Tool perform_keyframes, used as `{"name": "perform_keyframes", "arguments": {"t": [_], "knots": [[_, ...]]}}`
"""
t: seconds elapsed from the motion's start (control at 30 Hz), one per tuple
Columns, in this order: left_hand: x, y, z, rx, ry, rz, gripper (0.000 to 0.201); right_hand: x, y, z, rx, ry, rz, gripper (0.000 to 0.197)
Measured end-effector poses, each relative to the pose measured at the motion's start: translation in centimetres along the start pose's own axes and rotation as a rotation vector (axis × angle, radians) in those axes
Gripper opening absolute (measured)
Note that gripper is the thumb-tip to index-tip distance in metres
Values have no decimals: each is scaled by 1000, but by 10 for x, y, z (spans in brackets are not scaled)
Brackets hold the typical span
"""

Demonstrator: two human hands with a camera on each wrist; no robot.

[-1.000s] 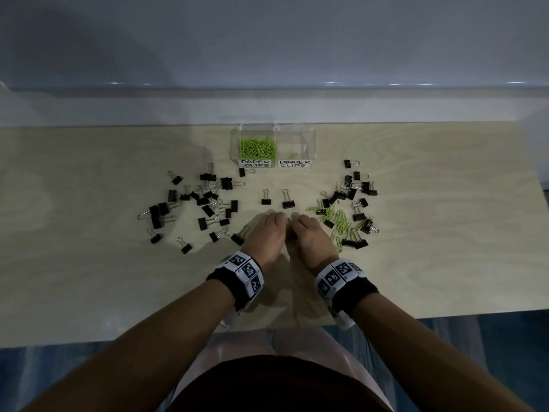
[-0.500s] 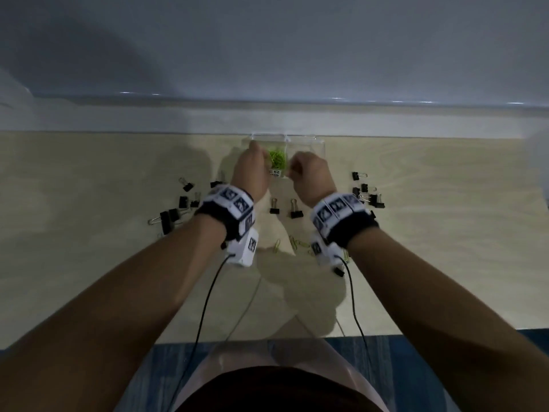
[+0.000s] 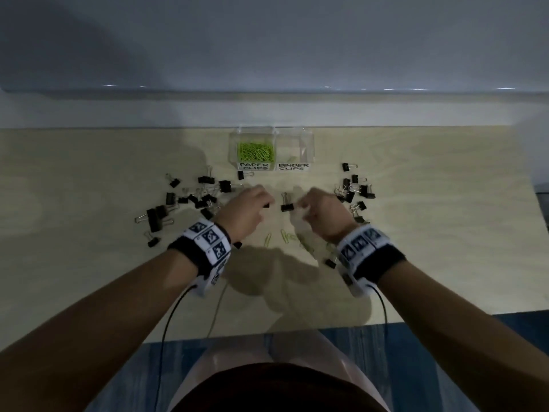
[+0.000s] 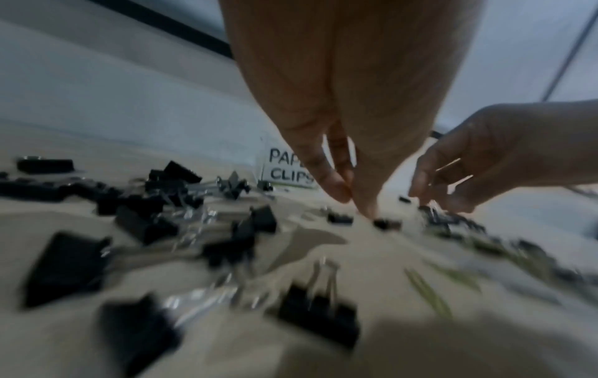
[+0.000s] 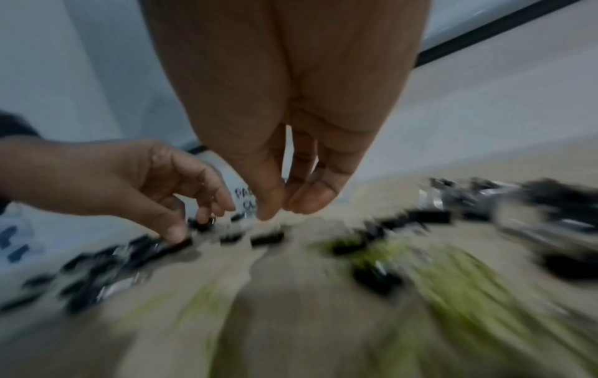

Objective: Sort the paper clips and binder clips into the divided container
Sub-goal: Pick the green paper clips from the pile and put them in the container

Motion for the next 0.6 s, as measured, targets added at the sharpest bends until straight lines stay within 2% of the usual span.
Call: {"name": "perform_keyframes", "arguments": {"t": [0.07,0.17,0.33,0.6], "knots": [[8,18,8,207,67,-57,53,-9,20,30,56,-60,5,24],[7,28,4,323,137,-120,59,-10,28,50,73,-82,-28,32],[1,33,-3,350,158,-159,41,8,28,45,-21,-58,-63,26],[-2,51,3,196,136,-175,12,19,38,38,-36,12,-47,6]]}}
Point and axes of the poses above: each hand's wrist, its own z-axis away from the middle knuckle, its own y-axis out of the palm, x = y × z, the point moved 2 cm from there along -z, towards the middle knuckle, and after that the axes turned 14 degrees about z, right-handed, at the moved point
